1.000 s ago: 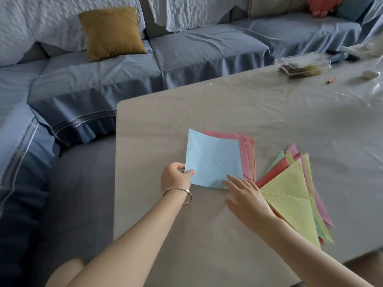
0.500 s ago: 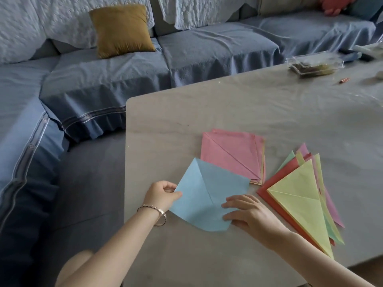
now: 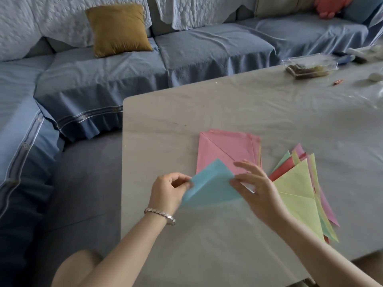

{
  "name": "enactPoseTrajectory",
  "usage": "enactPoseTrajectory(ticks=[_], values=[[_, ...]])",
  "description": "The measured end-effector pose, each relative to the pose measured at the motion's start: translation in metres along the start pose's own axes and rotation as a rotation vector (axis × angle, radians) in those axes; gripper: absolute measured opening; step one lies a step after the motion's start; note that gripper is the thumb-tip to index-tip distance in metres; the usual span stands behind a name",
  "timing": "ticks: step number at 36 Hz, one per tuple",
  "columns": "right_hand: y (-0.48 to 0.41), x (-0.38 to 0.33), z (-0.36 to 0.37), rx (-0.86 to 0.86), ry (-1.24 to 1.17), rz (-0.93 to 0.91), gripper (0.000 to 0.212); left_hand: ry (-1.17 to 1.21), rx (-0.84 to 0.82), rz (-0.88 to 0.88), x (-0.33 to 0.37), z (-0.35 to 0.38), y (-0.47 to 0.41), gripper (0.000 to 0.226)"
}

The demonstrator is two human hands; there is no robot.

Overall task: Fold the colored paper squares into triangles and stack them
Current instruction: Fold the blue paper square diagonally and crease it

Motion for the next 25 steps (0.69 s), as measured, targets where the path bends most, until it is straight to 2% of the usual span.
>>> enactPoseTrajectory(ticks=[3, 6, 11, 14, 20, 25], values=[[-0.010, -0.008, -0.005, -0.126, -0.065, 0.154, 0.022, 0.063, -0.036, 0.002, 0.002, -0.002, 0.009, 0.030], [-0.011, -0.015, -0.007, -0.168, -0.153, 0.226, 0.023, 0.118, -0.051, -0.011, 0.003, -0.004, 0.015, 0.028], [-0.001, -0.024, -0.008, -0.079, -0.286, 0.291, 0.026, 0.157, -0.116, -0.046, 0.005, -0.004, 0.026, 0.023], [0.003, -0.031, -0.009, -0.020, -0.286, 0.296, 0.024, 0.138, -0.126, -0.043, 0.008, -0.005, 0.030, 0.022], [0.007, -0.048, -0.012, 0.055, -0.261, 0.254, 0.026, 0.160, -0.068, 0.129, 0.041, -0.010, 0.039, 0.010], [0.009, -0.058, -0.009, 0.103, -0.270, 0.250, 0.028, 0.002, 0.019, 0.303, 0.058, -0.007, 0.044, 0.023]])
Point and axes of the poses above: each hand's wrist, its own y-axis away from the middle knuckle, its own z-axis out of the palm, x = y × z, the point moved 3 cm from there along -y, towards the middle knuckle, and after that the axes turned 2 degrees about -x, right-handed, at the moved point
